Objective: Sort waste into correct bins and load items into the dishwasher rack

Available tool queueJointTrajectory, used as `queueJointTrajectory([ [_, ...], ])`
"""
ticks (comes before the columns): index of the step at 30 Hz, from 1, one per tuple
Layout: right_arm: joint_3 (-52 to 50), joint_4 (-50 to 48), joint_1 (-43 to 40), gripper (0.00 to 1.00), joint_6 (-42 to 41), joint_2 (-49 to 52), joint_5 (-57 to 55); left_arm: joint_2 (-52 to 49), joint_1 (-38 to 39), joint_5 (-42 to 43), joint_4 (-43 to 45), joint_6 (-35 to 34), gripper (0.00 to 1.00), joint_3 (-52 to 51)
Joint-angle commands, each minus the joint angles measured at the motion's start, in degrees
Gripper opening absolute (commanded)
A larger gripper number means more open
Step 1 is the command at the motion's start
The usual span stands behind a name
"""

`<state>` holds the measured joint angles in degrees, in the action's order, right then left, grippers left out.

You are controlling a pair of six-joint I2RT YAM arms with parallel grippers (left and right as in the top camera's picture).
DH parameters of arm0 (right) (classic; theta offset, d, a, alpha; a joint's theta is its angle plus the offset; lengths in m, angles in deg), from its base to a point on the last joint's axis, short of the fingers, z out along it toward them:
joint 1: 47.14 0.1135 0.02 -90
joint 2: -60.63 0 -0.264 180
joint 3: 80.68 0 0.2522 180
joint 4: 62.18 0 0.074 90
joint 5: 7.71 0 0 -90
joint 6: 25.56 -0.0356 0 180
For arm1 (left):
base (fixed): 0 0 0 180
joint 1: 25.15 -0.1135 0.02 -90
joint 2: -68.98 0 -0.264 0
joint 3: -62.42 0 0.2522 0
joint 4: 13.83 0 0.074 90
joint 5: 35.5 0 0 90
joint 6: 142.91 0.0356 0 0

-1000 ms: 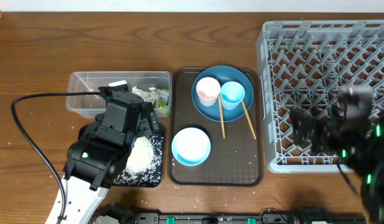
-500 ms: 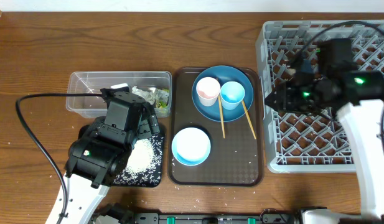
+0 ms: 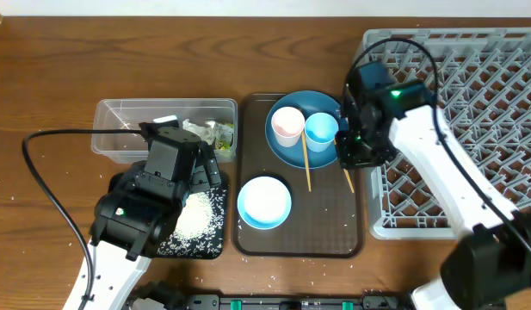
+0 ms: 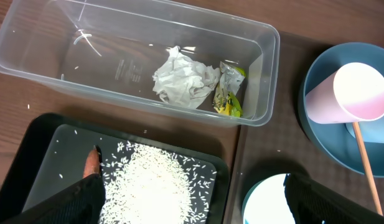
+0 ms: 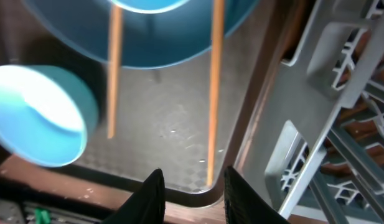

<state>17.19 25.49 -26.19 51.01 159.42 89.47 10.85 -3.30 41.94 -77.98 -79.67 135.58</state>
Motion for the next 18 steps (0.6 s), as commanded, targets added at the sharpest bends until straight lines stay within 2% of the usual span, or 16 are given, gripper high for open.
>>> queueJointTrajectory([
  [1,-0.9,0.2,0.6,0.29,-2.4,2.9,-3.3,-0.2,-0.2,-0.3,-0.1,0.1,0.94,0.5],
  [5,-1.2,0.2,0.8,0.23,-2.4,6.3,-3.3,-0.2,-0.2,-0.3,-0.1,0.1,0.95,0.5],
  [14,-3.3,-1.8,0.9,0.25,-2.4,7.8,-3.3,-0.2,-0.2,-0.3,-0.1,0.1,0.95,0.5],
  [18,-5.8,-3.8,0.9,0.20,-2.4,7.8,-3.1,-0.2,-0.2,-0.3,-0.1,0.1,0.95,0.5],
])
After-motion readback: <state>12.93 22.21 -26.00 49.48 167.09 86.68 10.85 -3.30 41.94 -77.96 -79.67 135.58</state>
